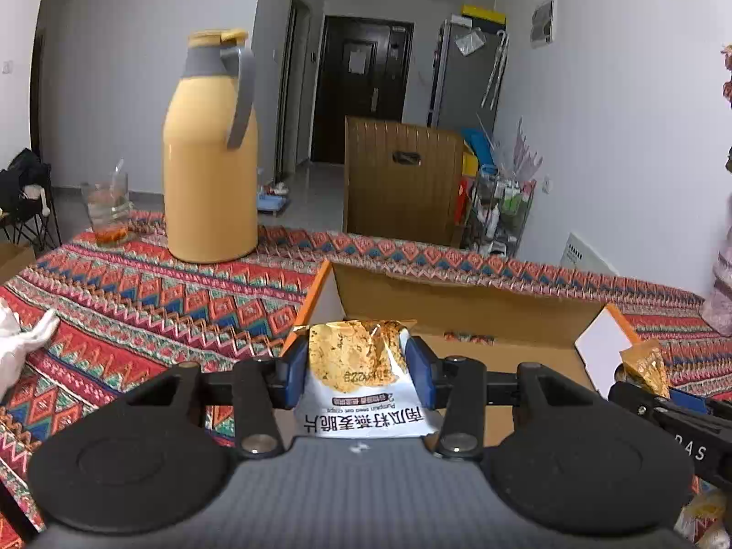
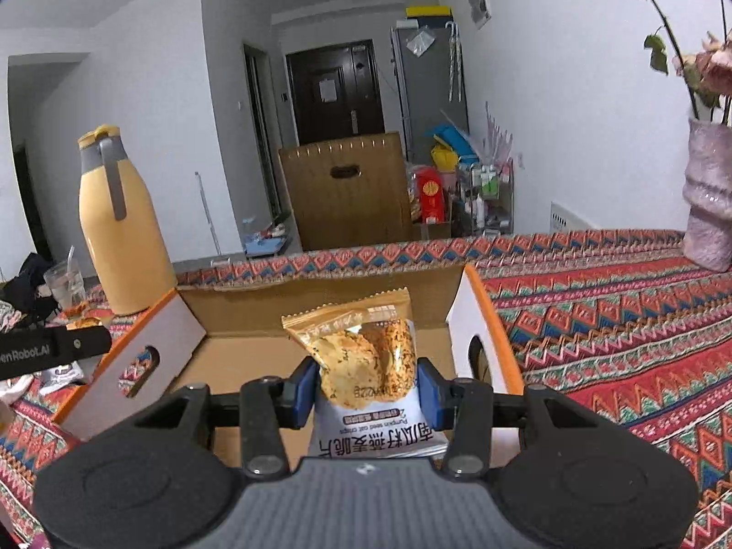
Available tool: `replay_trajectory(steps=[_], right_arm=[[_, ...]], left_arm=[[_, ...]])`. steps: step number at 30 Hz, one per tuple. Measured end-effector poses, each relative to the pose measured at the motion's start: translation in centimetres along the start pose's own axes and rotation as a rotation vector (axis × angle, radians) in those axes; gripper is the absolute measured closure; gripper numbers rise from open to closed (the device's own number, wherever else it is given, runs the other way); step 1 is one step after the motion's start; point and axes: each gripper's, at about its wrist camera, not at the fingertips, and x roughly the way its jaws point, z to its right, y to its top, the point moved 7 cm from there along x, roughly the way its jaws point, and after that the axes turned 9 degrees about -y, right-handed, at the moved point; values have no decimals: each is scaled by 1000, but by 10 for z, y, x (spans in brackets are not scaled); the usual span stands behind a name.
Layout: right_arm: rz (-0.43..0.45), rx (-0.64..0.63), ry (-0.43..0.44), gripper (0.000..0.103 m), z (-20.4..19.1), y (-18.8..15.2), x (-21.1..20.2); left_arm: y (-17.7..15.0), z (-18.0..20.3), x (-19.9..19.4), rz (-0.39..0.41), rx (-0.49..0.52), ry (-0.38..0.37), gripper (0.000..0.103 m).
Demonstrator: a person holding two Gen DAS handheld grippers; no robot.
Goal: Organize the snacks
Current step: 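Carry the white cookie packet into the cardboard box and release it, then withdraw both tools from the box back toward the snack pile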
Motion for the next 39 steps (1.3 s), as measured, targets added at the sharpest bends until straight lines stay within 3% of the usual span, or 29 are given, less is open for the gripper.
replay_trajectory(steps=[3,5,7,10,12,39], right_arm=[[-15,-10,-3,56,-3,-5,3],[-10,-10,-16,52,-2,-6,2],[-2,2,-18,30,1,-6,-1],[16,16,-25,7,5,-4,-6],[15,39,-19,0,8,-4,-8],[77,57,-18,0,14,5,-42]], left_arm=[[-8,-1,6,-27,-4,-13,56],[-10,0,6,-31,-7,-32,49],[-9,1,2,-19,-10,-42,24],[-7,1,-5,6,-7,-36,0],[-7,1,-9,13,-11,-35,0],[3,11,-41,91,12,-51,0]])
